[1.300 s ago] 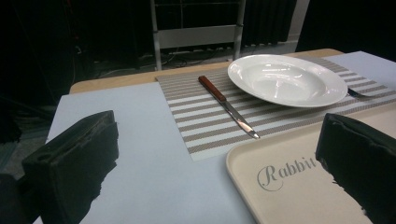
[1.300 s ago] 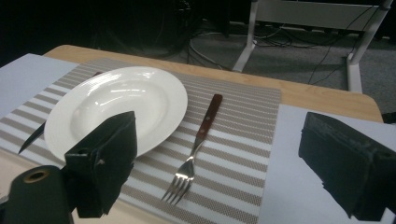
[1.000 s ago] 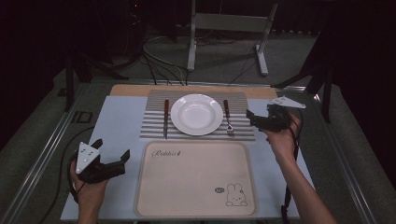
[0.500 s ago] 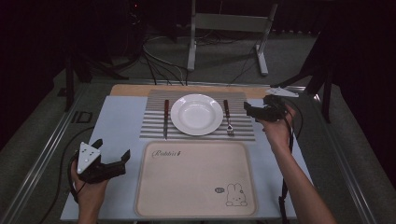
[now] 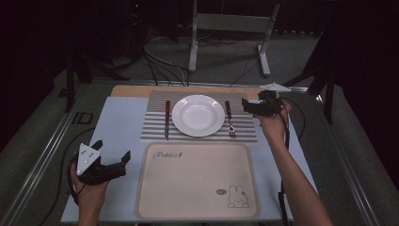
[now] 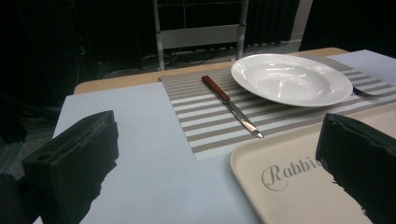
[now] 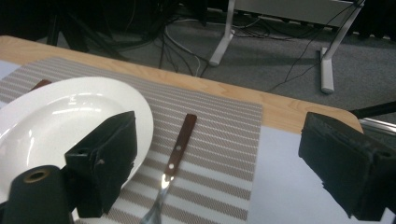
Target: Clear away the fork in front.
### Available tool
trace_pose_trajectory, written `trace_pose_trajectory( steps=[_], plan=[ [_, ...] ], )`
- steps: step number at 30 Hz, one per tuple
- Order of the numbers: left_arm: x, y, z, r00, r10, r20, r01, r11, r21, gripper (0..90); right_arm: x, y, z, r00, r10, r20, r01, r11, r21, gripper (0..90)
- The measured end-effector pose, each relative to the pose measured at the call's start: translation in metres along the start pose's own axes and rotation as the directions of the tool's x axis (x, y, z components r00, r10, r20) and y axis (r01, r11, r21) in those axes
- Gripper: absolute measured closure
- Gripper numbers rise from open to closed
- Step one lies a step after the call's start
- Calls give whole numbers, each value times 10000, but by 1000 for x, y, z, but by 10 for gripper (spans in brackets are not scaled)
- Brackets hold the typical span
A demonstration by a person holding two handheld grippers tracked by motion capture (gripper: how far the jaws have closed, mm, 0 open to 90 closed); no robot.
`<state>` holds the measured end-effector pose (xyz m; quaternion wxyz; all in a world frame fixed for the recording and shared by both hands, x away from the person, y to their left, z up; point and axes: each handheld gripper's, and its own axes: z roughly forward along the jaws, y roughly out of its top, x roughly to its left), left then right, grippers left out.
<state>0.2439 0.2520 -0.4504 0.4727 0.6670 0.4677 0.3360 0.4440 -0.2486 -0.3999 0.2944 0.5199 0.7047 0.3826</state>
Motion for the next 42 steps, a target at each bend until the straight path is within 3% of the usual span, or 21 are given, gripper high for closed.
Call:
trace_pose_trajectory(
  steps=[3, 6, 10, 19, 23, 28, 42],
  plan=[
    [0, 0, 0, 10000, -1, 6, 1, 10000, -11, 0, 1, 2, 7, 9999, -135, 102, 135, 9999, 59, 116],
    [0, 0, 0, 10000, -1, 8, 2, 10000, -18, 0, 2, 3, 13, 9998, -132, -124, 131, 9999, -112, 116],
    [-1, 0, 0, 10000, -20, -2, 20, 10000, -56, 0, 2, 2, 22, 9994, 119, -319, -124, 9998, -141, 115],
    [0, 0, -1, 10000, -40, -37, 40, 9999, -96, 0, 3, -9, 49, 9960, 716, -539, -680, 9955, 656, 145],
    [1, 0, -1, 9999, -122, -18, 121, 9998, -149, 0, 7, -15, 59, 9984, 477, -319, -445, 9947, 929, 167],
    [2, 0, -2, 9998, -194, -23, 193, 9996, -181, 0, 11, -19, 70, 9979, 548, -339, -506, 9922, 1137, 176],
    [4, -1, -3, 9992, -388, -3, 388, 9990, -232, 0, 10, -40, 100, 9948, 1015, -9, -992, 9742, 2027, 237]
  ],
)
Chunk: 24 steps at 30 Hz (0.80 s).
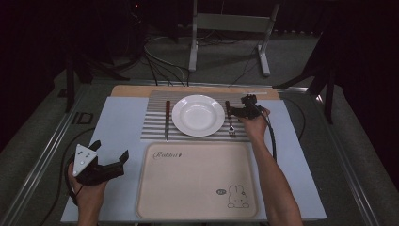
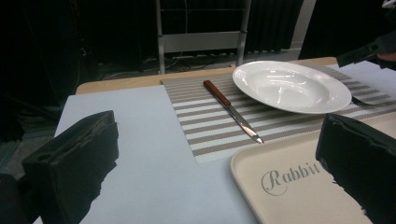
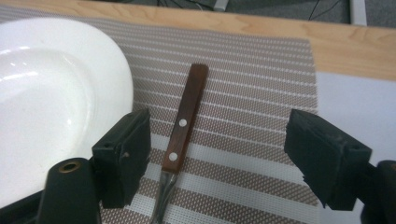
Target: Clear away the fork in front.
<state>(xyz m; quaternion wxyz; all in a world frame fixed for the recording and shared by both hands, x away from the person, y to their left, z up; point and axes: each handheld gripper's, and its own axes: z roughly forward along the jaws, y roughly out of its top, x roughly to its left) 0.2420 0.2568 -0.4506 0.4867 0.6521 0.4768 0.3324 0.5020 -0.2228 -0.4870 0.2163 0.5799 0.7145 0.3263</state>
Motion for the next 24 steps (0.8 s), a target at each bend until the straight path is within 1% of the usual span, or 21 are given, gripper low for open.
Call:
trace_pose_trajectory(
  steps=[3, 5, 8, 9, 11, 12, 14, 15, 16, 17, 18, 20, 21, 23, 24],
  plan=[
    [0, 0, 0, 10000, -43, 30, 43, 10000, -10, 0, 3, -3, 6, 9998, 151, -113, -150, 9998, 88, 270],
    [0, 0, -1, 10000, -75, 39, 76, 10000, -55, 0, 7, -4, 11, 9999, 118, -124, -116, 9997, 194, 301],
    [1, 0, -1, 9999, -107, 36, 107, 9999, -44, 0, 13, -8, 19, 9999, -100, -9, 100, 9992, 391, 347],
    [2, 0, -1, 9999, -117, 34, 117, 9999, -47, 0, 14, -9, 21, 10000, -64, 13, 63, 9988, 481, 359],
    [3, -1, -2, 9999, -136, 20, 136, 9999, -61, 0, 16, -11, 26, 10000, 16, 94, -22, 9982, 601, 416],
    [3, -1, -2, 9999, -148, 15, 148, 9999, -56, 0, 16, -12, 28, 10000, 97, 22, -98, 9978, 663, 451],
    [4, -1, -2, 9999, -169, 5, 169, 9998, -56, 0, 18, -14, 32, 9999, 60, 97, -68, 9964, 842, 521],
    [4, -1, -2, 9999, -153, -1, 153, 9999, -45, 0, 20, -15, 33, 9998, -64, 184, 48, 9963, 858, 546],
    [4, -1, -2, 9999, -146, 5, 146, 9999, -31, 0, 22, -16, 33, 9991, -218, 359, 186, 9962, 854, 571],
    [4, -1, -1, 9999, -140, 3, 140, 9999, -35, 0, 23, -16, 33, 9982, -361, 469, 319, 9957, 871, 647],
    [3, -1, -1, 9999, -127, 2, 127, 9999, -32, 0, 23, -15, 32, 9982, -393, 442, 353, 9954, 885, 733],
    [3, -1, -1, 9999, -114, 3, 114, 9999, -32, 0, 22, -15, 31, 9987, -178, 474, 128, 9946, 1027, 773],
    [3, -1, -1, 9999, -102, 3, 102, 9999, -35, 0, 20, -14, 30, 9991, -136, 412, 88, 9935, 1137, 771],
    [3, -2, -1, 9999, -101, -4, 101, 9999, 10, 0, 17, -14, 26, 9990, -265, 351, 213, 9896, 1421, 776],
    [3, -2, -1, 9999, -117, -10, 117, 9999, 17, 0, 14, -14, 24, 9992, -258, 291, 209, 9873, 1572, 777]
  ],
)
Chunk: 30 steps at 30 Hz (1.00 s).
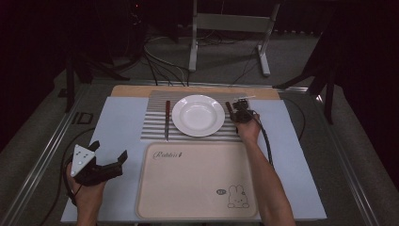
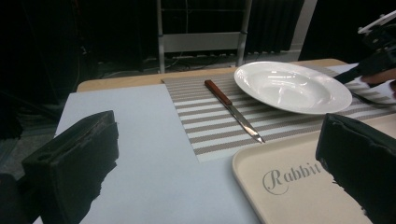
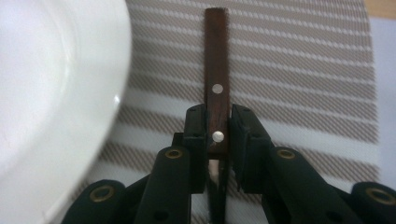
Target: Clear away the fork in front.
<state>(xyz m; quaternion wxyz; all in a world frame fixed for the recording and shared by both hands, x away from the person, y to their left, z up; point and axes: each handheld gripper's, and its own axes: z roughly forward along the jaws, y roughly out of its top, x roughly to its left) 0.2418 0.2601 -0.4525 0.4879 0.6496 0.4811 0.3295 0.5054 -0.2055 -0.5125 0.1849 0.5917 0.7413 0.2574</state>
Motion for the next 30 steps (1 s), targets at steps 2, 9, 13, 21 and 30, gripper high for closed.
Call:
trace_pose_trajectory(
  steps=[2, 9, 13, 21, 30],
  plan=[
    [0, 0, 0, 10000, -6, -3, 6, 10000, 7, 0, -7, -2, -5, 10000, -8, -64, 9, 9997, 246, 777],
    [-1, 0, 0, 10000, 12, -45, -12, 10000, 50, 0, -28, -14, -21, 9996, -242, -164, 257, 9947, 995, 778],
    [-2, 0, 1, 10000, 36, -49, -36, 10000, 78, 0, -28, -17, -28, 9965, -803, -227, 828, 9856, 1474, 777],
    [-3, 0, 2, 10000, 65, -28, -65, 9999, 121, 0, -25, -14, -31, 9861, -1537, -631, 1644, 9567, 2402, 767],
    [-4, 0, 2, 9999, 109, -3, -109, 9999, 133, 0, -17, -13, -33, 9748, -2186, -452, 2225, 9352, 2754, 779]
  ],
)
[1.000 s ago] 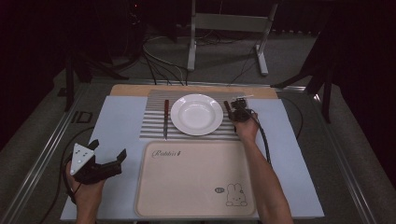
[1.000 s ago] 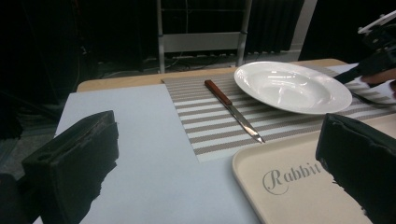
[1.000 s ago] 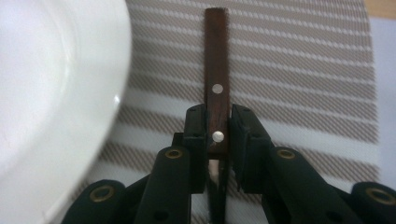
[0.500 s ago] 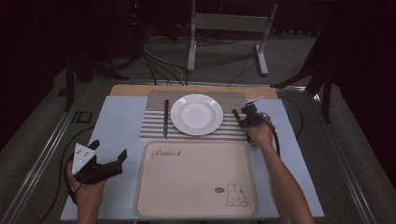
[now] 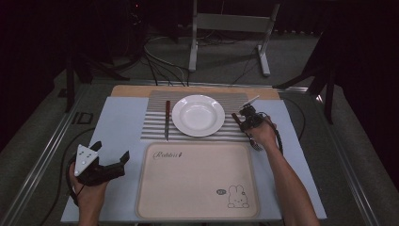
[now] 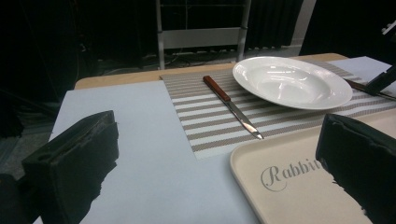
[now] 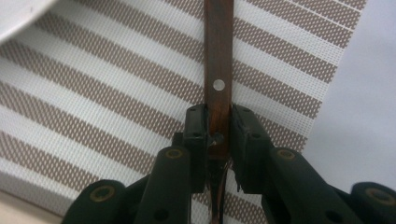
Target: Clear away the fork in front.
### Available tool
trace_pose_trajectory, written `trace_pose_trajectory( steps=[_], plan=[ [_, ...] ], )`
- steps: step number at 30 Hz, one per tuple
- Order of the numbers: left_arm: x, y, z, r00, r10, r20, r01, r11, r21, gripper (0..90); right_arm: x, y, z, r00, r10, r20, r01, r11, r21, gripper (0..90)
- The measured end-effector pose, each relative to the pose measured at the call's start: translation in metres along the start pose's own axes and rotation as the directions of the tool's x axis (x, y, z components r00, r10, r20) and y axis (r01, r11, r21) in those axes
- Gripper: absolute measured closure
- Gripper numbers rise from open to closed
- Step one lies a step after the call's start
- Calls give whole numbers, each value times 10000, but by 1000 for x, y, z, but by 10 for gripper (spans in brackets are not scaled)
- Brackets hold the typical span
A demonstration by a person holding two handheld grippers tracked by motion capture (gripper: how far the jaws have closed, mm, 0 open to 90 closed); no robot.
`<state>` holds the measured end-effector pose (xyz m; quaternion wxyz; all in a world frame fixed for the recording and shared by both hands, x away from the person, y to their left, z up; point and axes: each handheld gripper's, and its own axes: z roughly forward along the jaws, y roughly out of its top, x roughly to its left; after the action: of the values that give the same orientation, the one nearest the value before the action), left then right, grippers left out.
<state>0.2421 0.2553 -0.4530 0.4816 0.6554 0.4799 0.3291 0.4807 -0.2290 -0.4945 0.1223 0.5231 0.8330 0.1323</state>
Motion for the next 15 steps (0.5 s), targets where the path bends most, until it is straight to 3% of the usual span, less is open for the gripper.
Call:
trace_pose_trajectory(
  steps=[3, 4, 8, 12, 15],
  plan=[
    [1, 0, 1, 10000, 15, 0, -15, 10000, 36, 0, 4, -3, 0, 9997, -60, 243, 67, 9997, -254, 782],
    [1, 0, 1, 10000, 1, 1, -1, 10000, 42, 0, 4, -4, -1, 9999, -108, -70, 105, 9994, -337, 781],
    [0, -1, 3, 10000, 50, 22, -50, 10000, 76, 0, 4, -11, -11, 9992, -72, -395, 30, 9943, -1068, 781],
    [-2, 0, 3, 9999, 118, 47, -118, 9999, 104, 0, 7, -16, -24, 9985, -181, -525, 79, 9822, -1878, 781],
    [-2, 0, 3, 9999, 109, 46, -109, 9999, 104, 0, 11, -20, -37, 9984, -371, -426, 249, 9661, -2569, 781]
  ],
)
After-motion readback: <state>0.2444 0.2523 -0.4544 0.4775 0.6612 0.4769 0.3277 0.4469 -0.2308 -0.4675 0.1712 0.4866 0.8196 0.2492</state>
